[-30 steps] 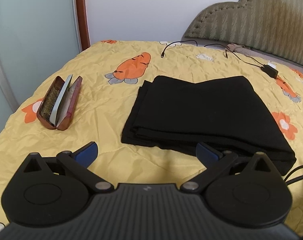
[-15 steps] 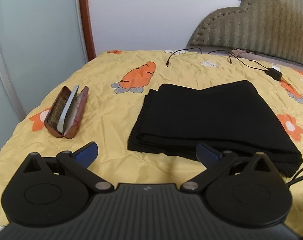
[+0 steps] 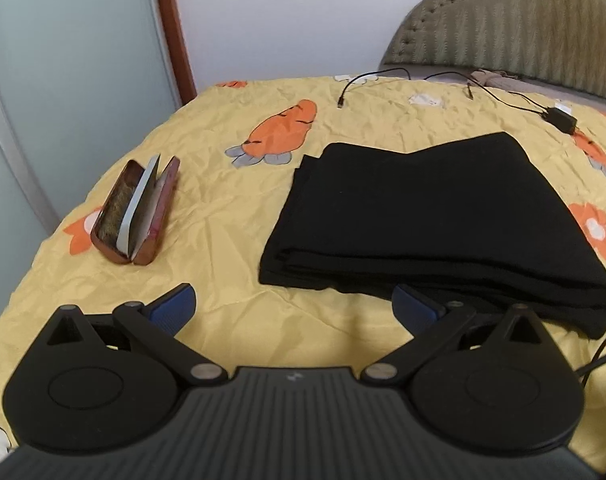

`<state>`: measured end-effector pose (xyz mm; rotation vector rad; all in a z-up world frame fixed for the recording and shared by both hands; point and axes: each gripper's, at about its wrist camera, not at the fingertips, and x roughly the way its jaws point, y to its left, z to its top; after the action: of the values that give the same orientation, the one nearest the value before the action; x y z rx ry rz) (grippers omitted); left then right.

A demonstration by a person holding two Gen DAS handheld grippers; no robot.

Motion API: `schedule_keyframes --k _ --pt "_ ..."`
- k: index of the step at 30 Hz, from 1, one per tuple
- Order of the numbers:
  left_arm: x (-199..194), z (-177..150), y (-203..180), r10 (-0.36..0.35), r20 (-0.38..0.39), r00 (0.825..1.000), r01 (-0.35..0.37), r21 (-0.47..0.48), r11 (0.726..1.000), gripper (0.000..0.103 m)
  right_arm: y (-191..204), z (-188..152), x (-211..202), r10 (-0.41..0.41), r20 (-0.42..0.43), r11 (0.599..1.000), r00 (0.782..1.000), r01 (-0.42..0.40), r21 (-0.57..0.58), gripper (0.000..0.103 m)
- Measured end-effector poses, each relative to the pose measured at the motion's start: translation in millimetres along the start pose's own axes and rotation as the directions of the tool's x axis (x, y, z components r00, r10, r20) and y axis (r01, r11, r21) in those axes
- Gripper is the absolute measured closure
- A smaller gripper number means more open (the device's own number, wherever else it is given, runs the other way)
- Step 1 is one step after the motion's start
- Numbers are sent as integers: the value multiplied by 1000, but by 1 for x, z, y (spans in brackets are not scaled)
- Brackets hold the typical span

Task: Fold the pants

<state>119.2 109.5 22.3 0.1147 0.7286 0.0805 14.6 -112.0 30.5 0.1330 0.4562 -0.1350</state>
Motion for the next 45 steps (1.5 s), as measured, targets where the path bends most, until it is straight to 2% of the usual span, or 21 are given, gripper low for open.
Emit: schedule_keyframes --k 3,7,18,45 --pt "3 1 -3 -25 -28 999 25 18 1000 0 -1 0 0 0 -1 1000 1000 0 4 0" --pt "6 -1 -4 -23 -36 999 24 27 999 0 -2 -1 1 -1 -2 1000 1000 1 5 0" --pt "11 -3 2 -70 -56 996 69 -14 997 0 -3 -2 3 -3 -14 1000 1000 3 8 0" --pt "14 -5 1 -80 -61 995 79 -16 997 0 -6 -5 8 -5 -35 1000 999 6 27 0"
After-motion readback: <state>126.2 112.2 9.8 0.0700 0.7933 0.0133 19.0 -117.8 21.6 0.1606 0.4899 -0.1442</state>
